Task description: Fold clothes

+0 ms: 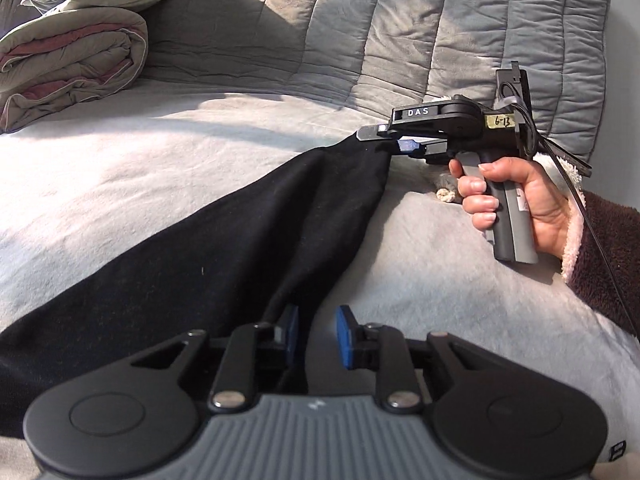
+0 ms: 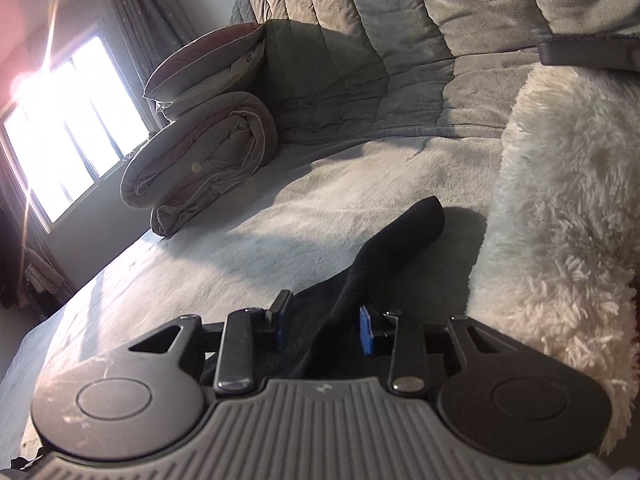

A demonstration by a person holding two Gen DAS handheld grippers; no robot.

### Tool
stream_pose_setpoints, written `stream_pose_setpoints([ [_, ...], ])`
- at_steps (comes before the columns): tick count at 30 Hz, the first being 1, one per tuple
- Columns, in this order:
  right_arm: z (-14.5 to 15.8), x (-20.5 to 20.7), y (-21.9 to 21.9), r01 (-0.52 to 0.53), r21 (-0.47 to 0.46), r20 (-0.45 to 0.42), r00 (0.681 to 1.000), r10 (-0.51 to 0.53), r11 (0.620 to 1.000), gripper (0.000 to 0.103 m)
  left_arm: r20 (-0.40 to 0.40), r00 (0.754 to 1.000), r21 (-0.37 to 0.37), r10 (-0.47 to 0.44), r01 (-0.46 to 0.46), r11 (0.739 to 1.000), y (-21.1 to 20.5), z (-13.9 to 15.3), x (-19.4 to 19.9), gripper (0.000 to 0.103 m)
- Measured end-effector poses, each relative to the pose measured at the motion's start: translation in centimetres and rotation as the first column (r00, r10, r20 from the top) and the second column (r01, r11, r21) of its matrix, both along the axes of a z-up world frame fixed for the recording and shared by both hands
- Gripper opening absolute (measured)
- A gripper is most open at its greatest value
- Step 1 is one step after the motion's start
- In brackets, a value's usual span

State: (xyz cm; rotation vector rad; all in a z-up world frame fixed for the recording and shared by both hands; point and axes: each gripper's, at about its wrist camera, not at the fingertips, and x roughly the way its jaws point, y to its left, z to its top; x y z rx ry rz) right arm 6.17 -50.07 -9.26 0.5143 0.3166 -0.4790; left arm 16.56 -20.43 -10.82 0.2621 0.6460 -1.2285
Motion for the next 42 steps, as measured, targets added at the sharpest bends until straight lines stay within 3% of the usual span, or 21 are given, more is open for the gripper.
stream_pose_setpoints([
  [4,0.5,0.6,-0.2,0.075,-0.090,0.000,0.997,-0.075,0.993,0.037,0.021,1.000,0.004,0.001,-0.001,1.000,-0.2,-0.1,-0.2,0.018],
  [7,0.7,0.7,-0.3,0.117,-0.165,-0.021,0.992,-0.122,0.979,0.037,0.052,0.999,0.017,0.016,-0.017,1.000,-0.4,0.1,-0.3,0.005],
  [9,0.6,0.9,-0.6,0.123,-0.184,-0.045,0.990,-0.134,0.975,0.035,0.072,0.997,0.022,0.013,-0.015,1.000,-0.5,0.1,-0.6,0.002],
  [14,0.7,0.7,-0.8,0.138,-0.168,-0.094,0.983,-0.155,0.976,0.027,0.060,0.998,0.015,0.010,-0.011,1.000,-0.3,0.2,-0.3,0.002],
  [20,1.5,-1.1,0.9,0.101,0.003,-0.186,0.978,-0.099,0.995,0.047,0.044,0.999,0.012,0.017,-0.018,1.000,-0.4,0.1,-0.1,0.003],
  [23,0.2,-1.2,1.7,0.080,0.048,-0.209,0.976,-0.069,0.996,0.048,0.041,0.999,0.014,0.024,-0.024,1.000,-0.4,0.0,-0.1,0.004],
  [27,-1.0,-0.8,2.5,0.091,-0.002,-0.161,0.983,-0.090,0.996,0.048,0.037,0.999,0.012,0.025,-0.025,1.000,-0.4,-0.1,0.0,0.004],
  [39,-1.1,0.6,0.8,0.140,0.106,-0.008,0.990,-0.140,0.985,0.047,0.022,0.999,0.000,0.028,-0.028,1.000,-0.2,-0.2,0.0,0.005],
  [42,-1.1,1.0,0.4,0.150,0.123,0.025,0.988,-0.154,0.981,0.040,0.019,0.999,0.002,0.033,-0.033,0.999,-0.3,-0.2,0.1,0.005],
])
